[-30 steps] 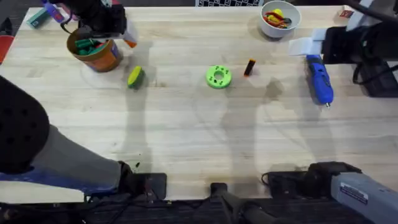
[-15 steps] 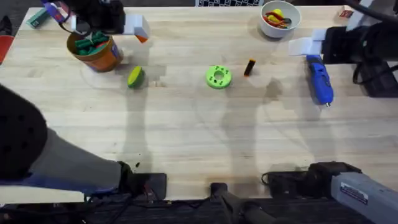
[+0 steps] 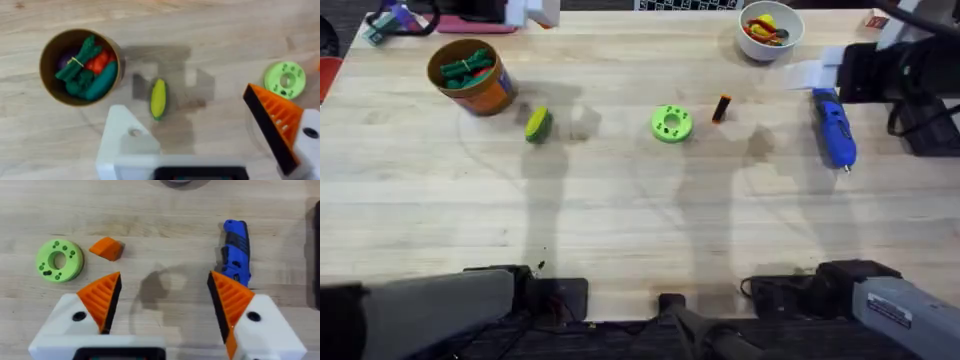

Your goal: Pick up the gripper from the table and insert it into the empty holder that is missing its gripper. Then pick up a screw, insert it into the mounting hole, and use the screwdriver to tighten it. Finally, clean up the table by picking up the vegetable and placing it into the bucket.

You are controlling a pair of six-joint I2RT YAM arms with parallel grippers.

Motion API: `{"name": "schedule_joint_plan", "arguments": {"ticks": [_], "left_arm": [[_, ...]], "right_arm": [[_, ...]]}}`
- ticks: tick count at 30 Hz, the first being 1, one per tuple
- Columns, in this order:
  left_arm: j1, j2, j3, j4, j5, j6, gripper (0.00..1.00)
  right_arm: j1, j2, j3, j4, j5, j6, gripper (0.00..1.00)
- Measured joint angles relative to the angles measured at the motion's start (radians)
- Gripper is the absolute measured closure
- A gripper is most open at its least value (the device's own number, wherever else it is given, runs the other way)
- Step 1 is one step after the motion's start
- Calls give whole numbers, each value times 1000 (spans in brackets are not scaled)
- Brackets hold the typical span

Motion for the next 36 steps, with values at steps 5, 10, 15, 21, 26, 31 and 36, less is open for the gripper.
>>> {"name": "schedule_joint_plan", "arguments": {"ticks": [5, 10, 15, 21, 26, 31, 36], "left_arm": [[-5, -45, 0, -60, 1, 9, 15], [-5, -39, 0, -53, 7, 14, 15], [-24, -39, -6, 21, 9, 42, 16], [-109, -81, -143, 275, 12, 99, 15], [-164, -165, -344, 519, 23, 119, 16], [-168, -313, -559, 740, 68, 125, 15], [-167, -501, -764, 926, 92, 127, 14]], "right_arm": [[0, 0, 0, -1, 0, 0, 8], [0, 0, 0, -1, 0, 0, 8], [0, 0, 0, -1, 0, 0, 8], [0, 0, 0, -1, 0, 0, 8], [0, 0, 0, -1, 0, 0, 7], [0, 0, 0, -1, 0, 0, 8], [0, 0, 0, -1, 0, 0, 7]]}}
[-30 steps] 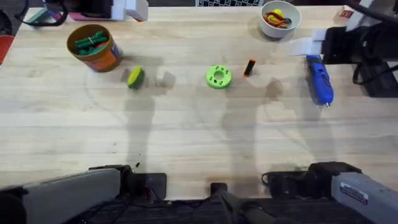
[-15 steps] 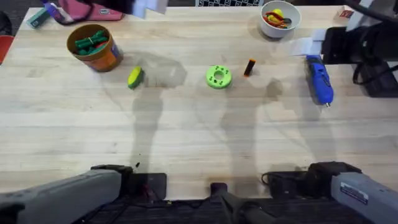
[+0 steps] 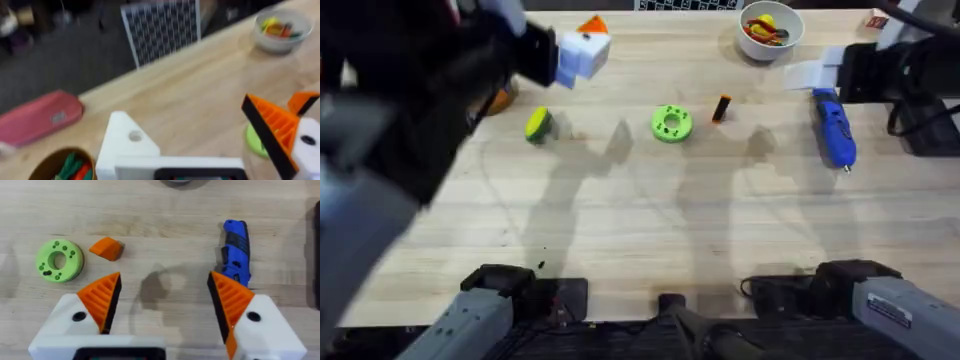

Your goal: Pick up the gripper from the table and insert it into the empty holder that is missing its gripper. Then pick up a screw, insert it into the mounting hole, and use the screwdriver to tighten it. Finally, clean up the table by picking up the vegetable and placing it into the bucket.

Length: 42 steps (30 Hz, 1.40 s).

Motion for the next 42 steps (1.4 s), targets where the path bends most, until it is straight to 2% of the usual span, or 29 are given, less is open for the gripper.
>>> {"name": "schedule_joint_plan", "arguments": {"ticks": [2, 6, 13, 23, 26, 30, 36, 39, 42], "left_arm": [[9, -77, -80, 63, 15, 2, 14], [63, -225, -250, 182, 73, 2, 15], [158, -463, -508, 342, 226, 2, 15], [167, -755, -736, 363, 373, 3, 15], [167, -831, -783, 345, 399, -3, 15], [167, -918, -796, 295, 414, -49, 15], [167, -968, -796, 277, 419, -177, 15], [168, -968, -796, 239, 421, -251, 15], [168, -968, -796, 175, 452, -295, 15]], "right_arm": [[0, 0, 0, 0, 0, 0, 7], [0, 0, 0, 0, 0, 0, 8], [0, 0, 0, 0, 0, 0, 8], [0, 0, 0, 0, 0, 0, 7], [0, 0, 0, 0, 0, 0, 7], [0, 0, 0, 0, 0, 0, 8], [0, 0, 0, 0, 0, 0, 7], [0, 0, 0, 0, 0, 0, 8], [0, 0, 0, 0, 0, 0, 8]]}}
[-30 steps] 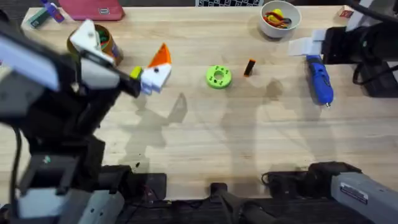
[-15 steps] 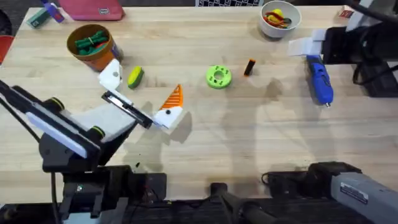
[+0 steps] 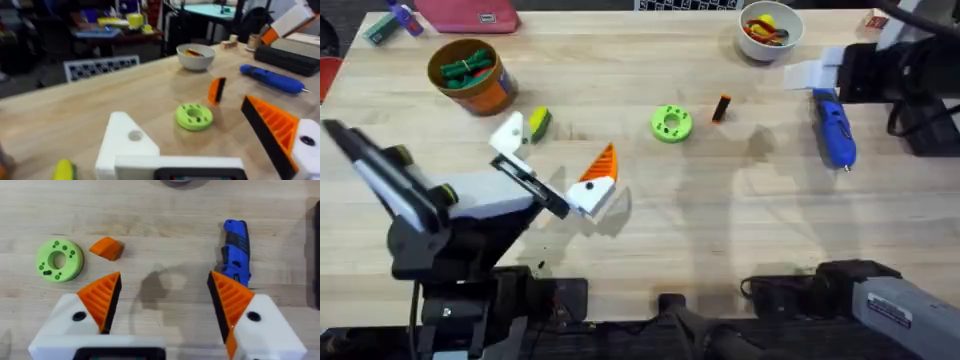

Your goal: Pick up the gripper from the table and insert it into the empty holder that is missing its gripper. Then pick up a screw, insert it into the mounting hole, and use the screwdriver to tighten it. Finally, clean up the table by picking up the vegetable and placing it into the bucket.

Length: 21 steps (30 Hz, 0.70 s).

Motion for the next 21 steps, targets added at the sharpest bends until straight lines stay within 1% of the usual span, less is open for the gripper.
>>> {"name": "schedule_joint_plan", "arguments": {"ticks": [4, 7, 9, 13, 15, 18, 21], "left_arm": [[0, 0, 0, -92, 80, -28, 15], [0, 2, 2, -113, 147, -33, 15], [0, 2, 3, -121, 196, -6, 15], [0, 2, 6, -140, 301, 97, 15], [0, 2, 7, -147, 339, 132, 16], [0, 2, 7, -152, 382, 164, 15], [0, 2, 7, -155, 403, 182, 15]], "right_arm": [[0, 0, 0, 0, 0, 0, 7], [0, 0, 0, 0, 0, 0, 8], [0, 0, 0, 0, 0, 0, 7], [0, 0, 0, 0, 0, 0, 7], [0, 0, 0, 0, 0, 0, 7], [0, 0, 0, 0, 0, 0, 7], [0, 0, 0, 0, 0, 0, 8]]}}
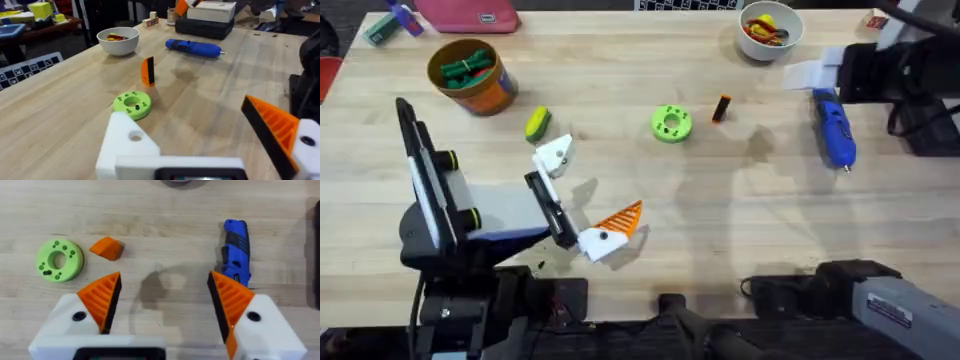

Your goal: Pick up the gripper from the table and insert it into the empty holder that is missing its gripper. Then pick up a screw, insert it into the mounting hole, and use the screwdriver to tighten it. Finally, clean up the table by picking up the vegetable and placing it into the bucket.

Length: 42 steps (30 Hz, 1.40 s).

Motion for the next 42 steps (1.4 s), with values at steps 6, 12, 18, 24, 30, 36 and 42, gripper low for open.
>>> {"name": "schedule_joint_plan", "arguments": {"ticks": [6, 12, 18, 24, 30, 36, 42], "left_arm": [[0, 0, 0, -2, 16, 7, 15], [0, 0, 0, -3, 19, -12, 15], [0, 0, 0, -3, 19, -20, 15], [0, 0, 0, -3, 19, -24, 15], [0, 0, 0, -3, 19, -24, 15], [0, 0, 0, -3, 19, -24, 15], [0, 0, 0, -3, 19, -24, 15]], "right_arm": [[0, 0, 0, 0, 0, 0, 8], [0, 0, 0, 0, 0, 0, 7], [0, 0, 0, 0, 0, 0, 8], [0, 0, 0, 0, 0, 0, 7], [0, 0, 0, 0, 0, 0, 7], [0, 0, 0, 0, 0, 0, 7], [0, 0, 0, 0, 0, 0, 7]]}}
